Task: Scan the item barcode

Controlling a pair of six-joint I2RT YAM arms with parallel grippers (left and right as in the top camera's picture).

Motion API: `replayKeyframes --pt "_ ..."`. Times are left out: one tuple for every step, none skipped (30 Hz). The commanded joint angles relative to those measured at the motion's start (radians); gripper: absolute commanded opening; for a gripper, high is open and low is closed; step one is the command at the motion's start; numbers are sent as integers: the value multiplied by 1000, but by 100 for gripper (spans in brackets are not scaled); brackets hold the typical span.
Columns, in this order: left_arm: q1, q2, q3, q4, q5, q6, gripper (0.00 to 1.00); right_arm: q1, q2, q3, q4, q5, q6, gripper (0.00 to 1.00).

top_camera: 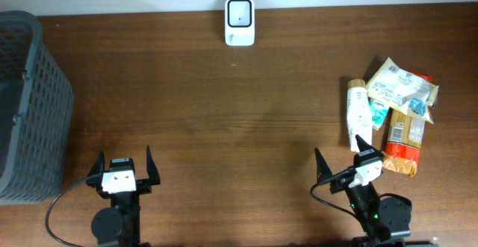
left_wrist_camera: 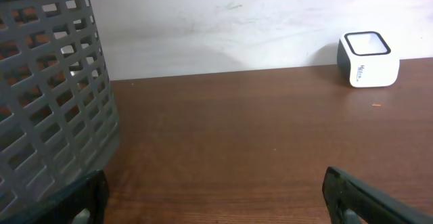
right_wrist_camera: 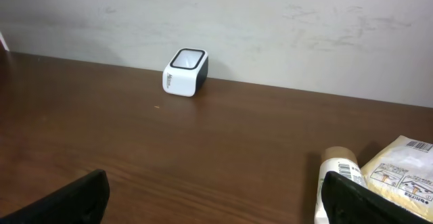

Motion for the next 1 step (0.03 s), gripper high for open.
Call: replayKeyframes --pt "-4 -10 -5 -3 -14 12 99 6 -6 -5 -4 -6 7 99"
